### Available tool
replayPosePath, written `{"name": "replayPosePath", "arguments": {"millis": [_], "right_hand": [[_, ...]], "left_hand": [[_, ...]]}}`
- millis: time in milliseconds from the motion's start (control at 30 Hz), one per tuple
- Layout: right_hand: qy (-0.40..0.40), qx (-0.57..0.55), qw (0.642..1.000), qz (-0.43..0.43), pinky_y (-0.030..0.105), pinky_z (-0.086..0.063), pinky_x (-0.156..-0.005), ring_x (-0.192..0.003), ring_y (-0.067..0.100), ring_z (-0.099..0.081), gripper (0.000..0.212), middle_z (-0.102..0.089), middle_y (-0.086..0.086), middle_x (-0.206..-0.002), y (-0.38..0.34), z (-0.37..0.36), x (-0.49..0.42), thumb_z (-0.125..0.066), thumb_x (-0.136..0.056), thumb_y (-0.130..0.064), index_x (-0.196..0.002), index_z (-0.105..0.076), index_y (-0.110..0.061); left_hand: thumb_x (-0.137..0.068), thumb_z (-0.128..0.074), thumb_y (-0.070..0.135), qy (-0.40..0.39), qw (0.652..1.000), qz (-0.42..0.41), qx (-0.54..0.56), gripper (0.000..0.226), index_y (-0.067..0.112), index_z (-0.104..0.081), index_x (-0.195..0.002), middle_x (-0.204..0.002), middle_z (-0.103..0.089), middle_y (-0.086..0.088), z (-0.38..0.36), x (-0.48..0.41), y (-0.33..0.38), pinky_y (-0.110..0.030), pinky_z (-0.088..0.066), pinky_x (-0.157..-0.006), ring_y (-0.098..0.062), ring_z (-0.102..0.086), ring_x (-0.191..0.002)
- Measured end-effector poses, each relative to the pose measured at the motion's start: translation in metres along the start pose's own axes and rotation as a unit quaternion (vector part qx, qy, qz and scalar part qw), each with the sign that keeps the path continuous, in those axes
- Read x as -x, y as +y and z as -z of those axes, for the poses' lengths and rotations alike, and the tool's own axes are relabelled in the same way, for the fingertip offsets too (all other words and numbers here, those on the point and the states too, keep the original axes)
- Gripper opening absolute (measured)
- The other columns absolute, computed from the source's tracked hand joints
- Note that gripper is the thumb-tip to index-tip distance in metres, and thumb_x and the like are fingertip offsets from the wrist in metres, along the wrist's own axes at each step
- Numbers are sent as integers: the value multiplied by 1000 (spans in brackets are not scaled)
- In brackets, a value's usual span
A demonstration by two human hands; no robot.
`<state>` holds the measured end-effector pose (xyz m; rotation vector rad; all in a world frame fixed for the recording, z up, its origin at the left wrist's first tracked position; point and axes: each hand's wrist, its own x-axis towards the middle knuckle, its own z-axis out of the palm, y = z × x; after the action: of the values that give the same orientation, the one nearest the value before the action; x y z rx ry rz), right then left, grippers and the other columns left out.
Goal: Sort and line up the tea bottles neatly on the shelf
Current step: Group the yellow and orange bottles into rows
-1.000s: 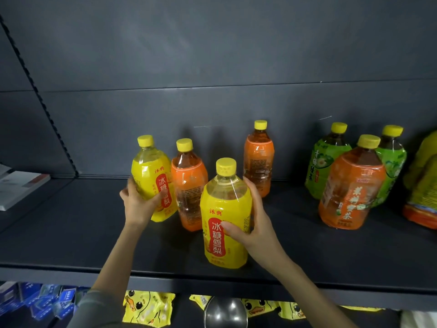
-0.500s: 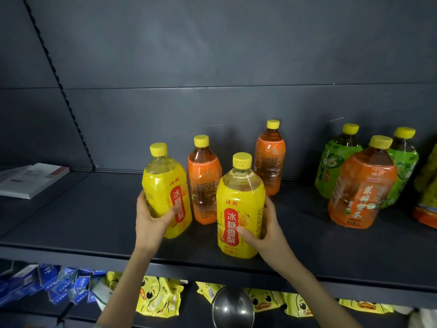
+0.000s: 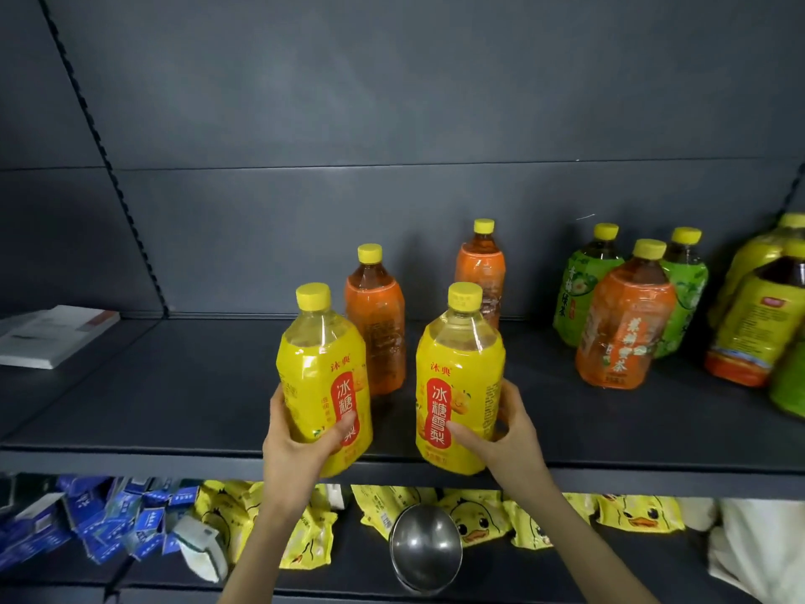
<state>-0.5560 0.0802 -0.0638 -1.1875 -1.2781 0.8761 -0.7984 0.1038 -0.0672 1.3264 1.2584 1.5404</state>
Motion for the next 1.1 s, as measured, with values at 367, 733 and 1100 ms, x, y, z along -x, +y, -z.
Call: {"name": "replayPosePath", "arguments": {"millis": [367, 733, 1100], "right_hand": [[123, -73, 987, -75, 19, -52, -61, -91, 8, -64, 42, -64, -7, -103, -5, 49, 70, -68, -71, -29, -109, -49, -31], [211, -94, 972, -42, 22, -56, -59, -83, 11, -70, 58, -72, -2, -100, -14, 149, 115, -79, -68, -42, -117, -55, -22], [259, -51, 964, -38, 21, -55, -58, -81, 9, -70, 30, -70, -8, -97, -24, 311, 177, -67, -80, -24, -107, -55, -29]], "left_hand": [[-21, -81, 72, -62, 983, 78, 155, 95, 34, -57, -105, -94, -72, 8, -27, 52, 22, -32, -56, -66, -14, -69, -87], [-59, -84, 25, -173, 972, 55, 150, 53, 24, -60, -106, -91, -73, 6, -109, 81, 55, -20, -53, -55, -12, -70, -79], [-21, -82, 66, -221, 956, 93, 169, 90, 32, -60, -102, -89, -73, 9, -251, 171, 75, -30, -54, -61, -15, -71, -80]]}}
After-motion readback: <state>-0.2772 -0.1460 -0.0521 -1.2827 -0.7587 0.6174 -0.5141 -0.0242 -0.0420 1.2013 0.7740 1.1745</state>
